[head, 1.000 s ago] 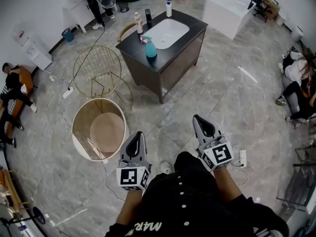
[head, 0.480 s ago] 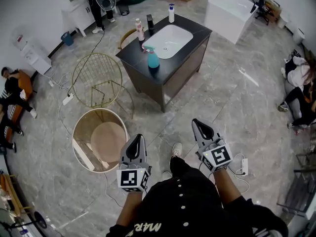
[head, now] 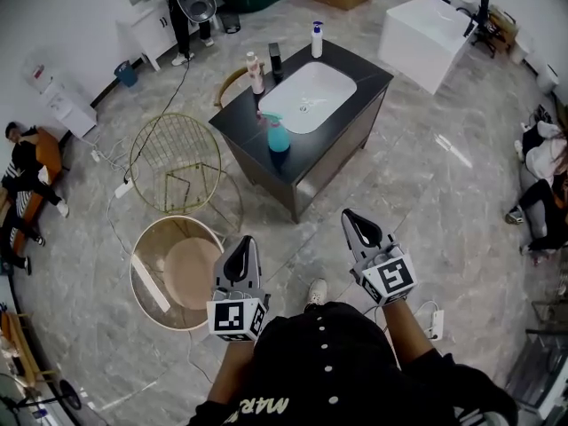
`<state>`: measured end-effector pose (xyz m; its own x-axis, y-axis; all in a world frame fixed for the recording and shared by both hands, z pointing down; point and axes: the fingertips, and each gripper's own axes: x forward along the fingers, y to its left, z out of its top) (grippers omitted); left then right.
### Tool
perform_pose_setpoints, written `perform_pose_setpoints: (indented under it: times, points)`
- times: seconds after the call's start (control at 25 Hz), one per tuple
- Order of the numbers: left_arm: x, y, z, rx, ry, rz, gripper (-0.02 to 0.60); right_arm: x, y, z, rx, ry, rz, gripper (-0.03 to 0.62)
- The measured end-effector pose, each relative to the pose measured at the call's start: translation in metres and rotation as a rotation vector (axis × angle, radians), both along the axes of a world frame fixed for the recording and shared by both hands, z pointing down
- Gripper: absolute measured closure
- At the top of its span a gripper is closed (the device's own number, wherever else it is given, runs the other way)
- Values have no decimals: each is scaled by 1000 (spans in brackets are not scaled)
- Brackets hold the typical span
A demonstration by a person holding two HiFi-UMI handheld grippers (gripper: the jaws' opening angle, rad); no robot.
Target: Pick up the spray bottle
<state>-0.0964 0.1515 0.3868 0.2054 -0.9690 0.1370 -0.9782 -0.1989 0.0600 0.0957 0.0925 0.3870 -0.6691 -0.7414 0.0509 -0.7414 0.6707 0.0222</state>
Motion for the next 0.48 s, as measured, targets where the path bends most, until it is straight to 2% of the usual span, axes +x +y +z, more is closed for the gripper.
perform_pose_setpoints:
  times: [0.28,0.48]
  points:
    - [9,-39,3,-8,11,-26,561,6,-46,8,-20,-3,-20,599]
    - [0,-61,11,-27,12,-51,561,0,-74,15,-32,3,-12,599]
